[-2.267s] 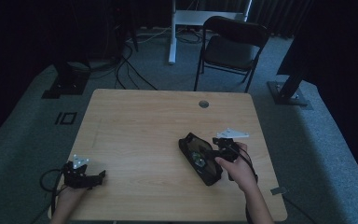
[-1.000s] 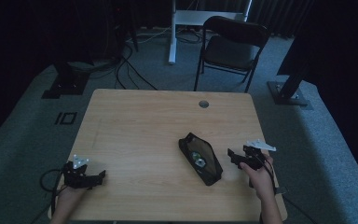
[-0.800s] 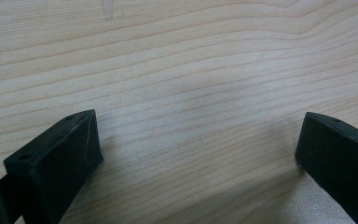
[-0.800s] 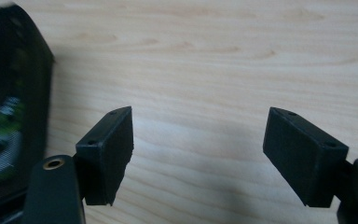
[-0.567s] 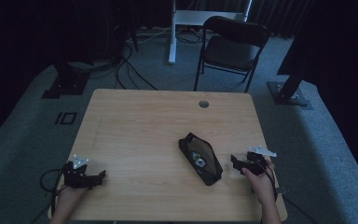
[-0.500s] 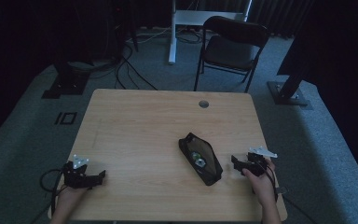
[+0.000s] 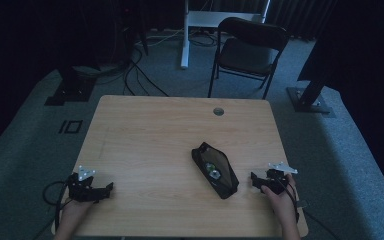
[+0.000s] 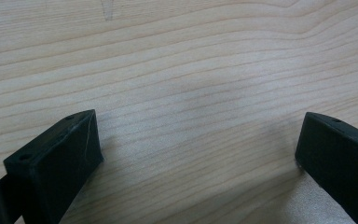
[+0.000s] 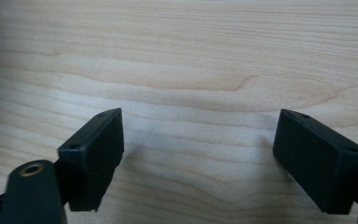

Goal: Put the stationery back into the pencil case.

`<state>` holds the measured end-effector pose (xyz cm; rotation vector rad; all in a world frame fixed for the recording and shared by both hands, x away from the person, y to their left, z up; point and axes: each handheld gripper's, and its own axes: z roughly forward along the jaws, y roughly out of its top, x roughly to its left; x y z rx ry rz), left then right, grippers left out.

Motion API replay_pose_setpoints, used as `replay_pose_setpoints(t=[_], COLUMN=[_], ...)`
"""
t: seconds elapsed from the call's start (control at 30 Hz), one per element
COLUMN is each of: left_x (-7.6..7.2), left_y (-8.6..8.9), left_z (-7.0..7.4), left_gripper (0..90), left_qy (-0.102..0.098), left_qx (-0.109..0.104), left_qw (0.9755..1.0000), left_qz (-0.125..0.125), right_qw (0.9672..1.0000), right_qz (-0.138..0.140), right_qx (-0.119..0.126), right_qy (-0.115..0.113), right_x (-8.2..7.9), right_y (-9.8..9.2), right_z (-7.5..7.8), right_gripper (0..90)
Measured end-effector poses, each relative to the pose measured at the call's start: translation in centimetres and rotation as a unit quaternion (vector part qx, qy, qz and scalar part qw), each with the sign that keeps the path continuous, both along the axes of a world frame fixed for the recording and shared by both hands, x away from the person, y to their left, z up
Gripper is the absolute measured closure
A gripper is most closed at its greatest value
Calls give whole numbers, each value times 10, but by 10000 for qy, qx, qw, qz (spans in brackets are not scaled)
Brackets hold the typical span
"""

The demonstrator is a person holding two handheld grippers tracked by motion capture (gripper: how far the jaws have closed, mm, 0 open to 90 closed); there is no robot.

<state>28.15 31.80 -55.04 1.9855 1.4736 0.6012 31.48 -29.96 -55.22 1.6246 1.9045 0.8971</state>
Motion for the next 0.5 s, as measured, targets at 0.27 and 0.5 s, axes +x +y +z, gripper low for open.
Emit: replay_pose_setpoints(t=[0.27,0.5], left_x=[0,0], left_y=[0,0], left_z=[0,0], left_gripper=[2,2], left_qy=[-1,0], left_qx=[0,0], left_qw=[10000,10000], left_qz=[0,0], right_qw=[9997,9997], right_qz=[68,53], right_qx=[-240,-244], right_qy=[54,63], right_x=[0,0], right_y=[5,5], right_z=[-1,-1], right_gripper=[128,124])
